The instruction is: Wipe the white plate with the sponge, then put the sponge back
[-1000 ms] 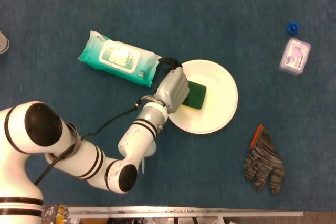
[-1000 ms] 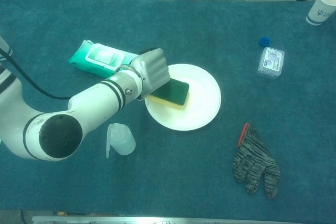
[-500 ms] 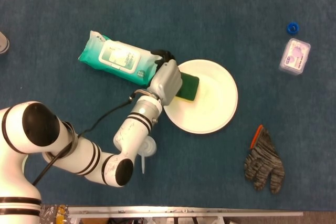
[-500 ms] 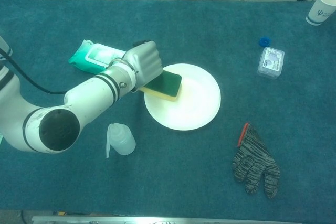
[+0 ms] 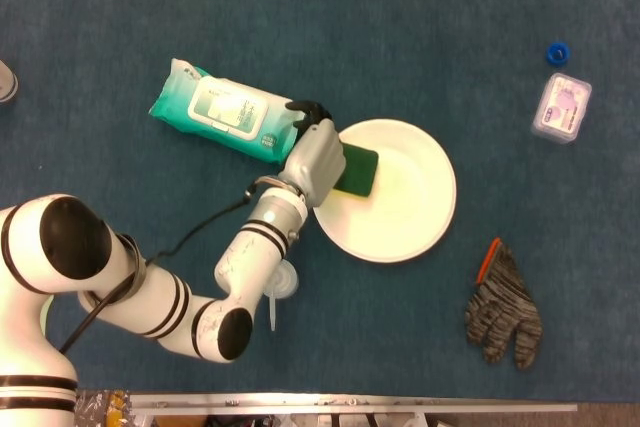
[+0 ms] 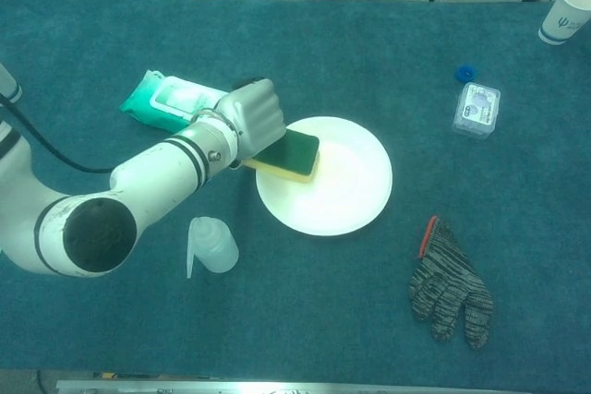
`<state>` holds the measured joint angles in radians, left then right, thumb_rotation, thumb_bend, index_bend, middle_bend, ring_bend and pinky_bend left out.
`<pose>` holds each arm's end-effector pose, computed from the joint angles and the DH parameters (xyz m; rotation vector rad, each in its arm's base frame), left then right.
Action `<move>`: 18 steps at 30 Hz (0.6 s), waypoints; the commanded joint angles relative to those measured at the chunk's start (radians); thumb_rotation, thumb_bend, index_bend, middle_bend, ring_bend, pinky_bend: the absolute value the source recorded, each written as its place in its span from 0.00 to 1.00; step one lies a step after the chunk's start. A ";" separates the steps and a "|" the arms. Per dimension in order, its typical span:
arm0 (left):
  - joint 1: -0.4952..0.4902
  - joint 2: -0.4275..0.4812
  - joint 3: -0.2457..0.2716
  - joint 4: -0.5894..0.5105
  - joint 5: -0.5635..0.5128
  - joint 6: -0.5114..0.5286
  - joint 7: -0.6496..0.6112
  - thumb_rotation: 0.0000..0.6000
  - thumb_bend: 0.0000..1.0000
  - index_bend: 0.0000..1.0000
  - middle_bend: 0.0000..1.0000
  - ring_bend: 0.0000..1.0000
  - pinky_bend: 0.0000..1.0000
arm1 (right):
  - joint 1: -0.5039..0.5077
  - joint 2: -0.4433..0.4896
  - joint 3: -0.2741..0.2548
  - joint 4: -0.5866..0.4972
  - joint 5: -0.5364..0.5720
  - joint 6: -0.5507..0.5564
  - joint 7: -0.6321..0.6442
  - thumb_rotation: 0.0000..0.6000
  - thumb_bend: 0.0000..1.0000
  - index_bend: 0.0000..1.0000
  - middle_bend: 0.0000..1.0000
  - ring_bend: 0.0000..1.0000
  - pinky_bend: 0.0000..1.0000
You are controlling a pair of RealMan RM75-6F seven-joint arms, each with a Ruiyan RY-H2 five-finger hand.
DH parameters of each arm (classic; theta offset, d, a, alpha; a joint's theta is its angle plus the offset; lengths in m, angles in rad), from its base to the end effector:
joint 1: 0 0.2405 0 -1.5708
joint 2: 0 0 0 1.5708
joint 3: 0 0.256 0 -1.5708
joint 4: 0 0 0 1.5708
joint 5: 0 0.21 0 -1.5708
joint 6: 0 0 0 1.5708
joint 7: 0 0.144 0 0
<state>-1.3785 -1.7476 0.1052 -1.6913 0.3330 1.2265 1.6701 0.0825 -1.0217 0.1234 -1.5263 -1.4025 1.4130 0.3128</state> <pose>-0.0418 0.2956 -0.0924 -2.2138 0.2719 -0.0220 -0.3433 -0.1966 0.2108 1.2150 -1.0232 0.9848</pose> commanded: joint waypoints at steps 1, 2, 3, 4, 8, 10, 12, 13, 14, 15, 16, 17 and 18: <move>-0.004 -0.003 -0.006 -0.026 0.006 0.013 0.007 0.56 0.36 0.36 0.38 0.28 0.36 | -0.001 0.000 0.000 0.001 -0.001 0.002 0.002 0.93 0.20 0.39 0.37 0.31 0.44; -0.005 -0.004 -0.007 -0.033 0.009 0.017 0.009 0.56 0.36 0.36 0.38 0.28 0.36 | -0.001 0.000 0.000 0.001 -0.001 0.002 0.002 0.93 0.20 0.39 0.37 0.31 0.44; -0.007 -0.005 -0.007 -0.041 0.013 0.021 0.013 0.56 0.36 0.36 0.38 0.28 0.36 | -0.002 0.001 0.000 0.001 -0.001 0.003 0.004 0.94 0.21 0.39 0.37 0.31 0.44; -0.008 -0.006 -0.007 -0.047 0.016 0.023 0.015 0.56 0.36 0.36 0.38 0.28 0.36 | -0.002 0.001 0.001 0.002 0.000 0.003 0.005 0.93 0.21 0.39 0.37 0.31 0.44; -0.010 0.002 -0.017 -0.064 0.030 0.034 0.009 0.57 0.36 0.36 0.38 0.28 0.36 | -0.003 0.001 0.001 0.005 0.000 0.004 0.009 0.93 0.21 0.39 0.37 0.31 0.44; -0.009 0.011 -0.021 -0.068 0.035 0.041 0.002 0.57 0.36 0.36 0.38 0.28 0.36 | -0.004 0.002 0.001 0.006 0.000 0.004 0.011 0.93 0.21 0.39 0.37 0.31 0.44; -0.006 0.026 -0.027 -0.075 0.036 0.048 -0.006 0.56 0.36 0.36 0.38 0.28 0.36 | -0.004 0.002 0.002 0.007 0.000 0.004 0.014 0.93 0.20 0.39 0.37 0.31 0.44; -0.003 0.033 -0.028 -0.078 0.036 0.051 -0.011 0.56 0.36 0.36 0.38 0.28 0.36 | -0.003 0.002 0.002 0.008 0.000 0.003 0.015 0.93 0.20 0.39 0.37 0.31 0.44; 0.001 0.044 -0.029 -0.083 0.036 0.056 -0.018 0.56 0.36 0.36 0.38 0.28 0.36 | -0.003 0.001 0.001 0.010 0.000 0.002 0.016 0.93 0.21 0.39 0.37 0.31 0.44; 0.004 0.053 -0.029 -0.086 0.037 0.060 -0.024 0.56 0.36 0.36 0.38 0.28 0.36 | -0.003 0.001 0.001 0.010 0.000 0.001 0.016 0.93 0.21 0.39 0.37 0.31 0.44; 0.008 0.061 -0.028 -0.090 0.039 0.064 -0.030 0.56 0.36 0.36 0.38 0.28 0.36 | -0.002 0.000 0.001 0.010 0.000 0.000 0.016 0.94 0.21 0.39 0.37 0.31 0.44; 0.014 0.074 -0.026 -0.096 0.041 0.067 -0.040 0.56 0.36 0.36 0.38 0.28 0.36 | -0.002 0.000 0.001 0.011 0.000 -0.001 0.017 0.93 0.21 0.39 0.37 0.31 0.44; 0.020 0.083 -0.025 -0.100 0.042 0.069 -0.050 0.56 0.36 0.36 0.38 0.28 0.36 | -0.001 -0.001 0.001 0.010 -0.001 -0.002 0.017 0.93 0.20 0.39 0.37 0.31 0.44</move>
<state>-1.3661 -1.6751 0.0787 -1.7844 0.3725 1.2906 1.6308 0.0811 -1.0222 0.1244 -1.5159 -1.4034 1.4112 0.3295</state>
